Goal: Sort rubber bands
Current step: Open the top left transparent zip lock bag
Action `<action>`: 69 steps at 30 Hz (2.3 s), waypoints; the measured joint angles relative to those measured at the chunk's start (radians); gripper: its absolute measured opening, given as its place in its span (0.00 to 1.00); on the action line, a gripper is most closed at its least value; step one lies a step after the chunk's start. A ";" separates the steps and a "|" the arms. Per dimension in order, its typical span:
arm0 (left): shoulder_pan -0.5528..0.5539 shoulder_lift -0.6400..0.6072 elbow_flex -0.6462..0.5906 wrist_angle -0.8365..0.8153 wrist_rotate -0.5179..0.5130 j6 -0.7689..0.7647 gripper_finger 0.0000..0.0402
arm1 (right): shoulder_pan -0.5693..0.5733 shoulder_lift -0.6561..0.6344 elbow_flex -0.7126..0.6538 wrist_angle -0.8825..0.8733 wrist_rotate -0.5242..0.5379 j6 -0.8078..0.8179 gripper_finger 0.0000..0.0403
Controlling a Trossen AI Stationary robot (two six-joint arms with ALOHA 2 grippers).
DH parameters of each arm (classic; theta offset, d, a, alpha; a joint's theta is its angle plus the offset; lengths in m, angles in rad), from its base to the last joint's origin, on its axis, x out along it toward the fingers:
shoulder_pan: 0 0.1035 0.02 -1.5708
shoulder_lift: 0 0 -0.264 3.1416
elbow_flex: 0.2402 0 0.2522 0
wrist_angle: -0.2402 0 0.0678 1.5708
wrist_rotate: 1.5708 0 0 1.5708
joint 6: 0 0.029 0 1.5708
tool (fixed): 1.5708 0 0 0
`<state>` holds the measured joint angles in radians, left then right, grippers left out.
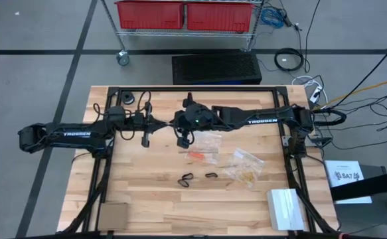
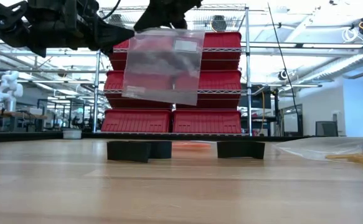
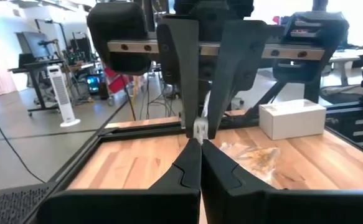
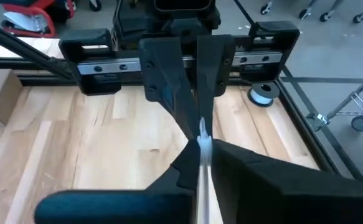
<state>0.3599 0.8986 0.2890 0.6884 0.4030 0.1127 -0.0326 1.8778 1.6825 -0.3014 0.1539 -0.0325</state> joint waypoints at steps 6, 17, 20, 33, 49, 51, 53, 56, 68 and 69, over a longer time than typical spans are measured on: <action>0.000 0.001 0.000 -0.003 0.003 0.000 0.00 | 0.001 -0.004 0.001 -0.055 0.022 0.013 0.02; -0.001 0.000 0.000 0.002 0.005 0.000 0.00 | 0.002 -0.057 0.001 -0.256 0.033 0.066 0.01; 0.000 0.000 0.000 0.002 0.007 0.000 0.00 | 0.002 -0.073 0.001 -0.342 0.030 0.090 0.01; 0.000 -0.001 0.000 0.002 0.007 0.000 0.00 | 0.014 -0.090 0.000 -0.569 0.031 0.164 0.01; 0.000 -0.001 0.000 -0.002 0.004 0.005 0.00 | 0.015 -0.090 0.000 -0.695 0.030 0.218 0.02; 0.000 -0.001 0.000 -0.001 0.004 0.005 0.00 | 0.015 -0.090 0.000 -0.700 0.029 0.221 0.06; 0.000 -0.002 0.000 0.005 0.004 0.005 0.00 | 0.015 -0.090 -0.003 -0.726 0.029 0.222 0.12; 0.000 -0.003 0.000 0.008 0.003 0.005 0.00 | 0.015 -0.090 -0.004 -0.717 0.029 0.231 0.24; 0.000 -0.002 0.000 -0.034 0.003 0.006 0.00 | 0.021 -0.091 0.091 -0.810 0.004 0.247 0.52; 0.000 -0.002 0.000 -0.044 0.003 0.007 0.00 | 0.023 -0.092 0.080 -0.799 -0.006 0.240 0.52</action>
<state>0.3595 0.8966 0.2890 0.6444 0.4061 0.1197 -0.0095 1.7863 1.7620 -1.1002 0.1477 0.2072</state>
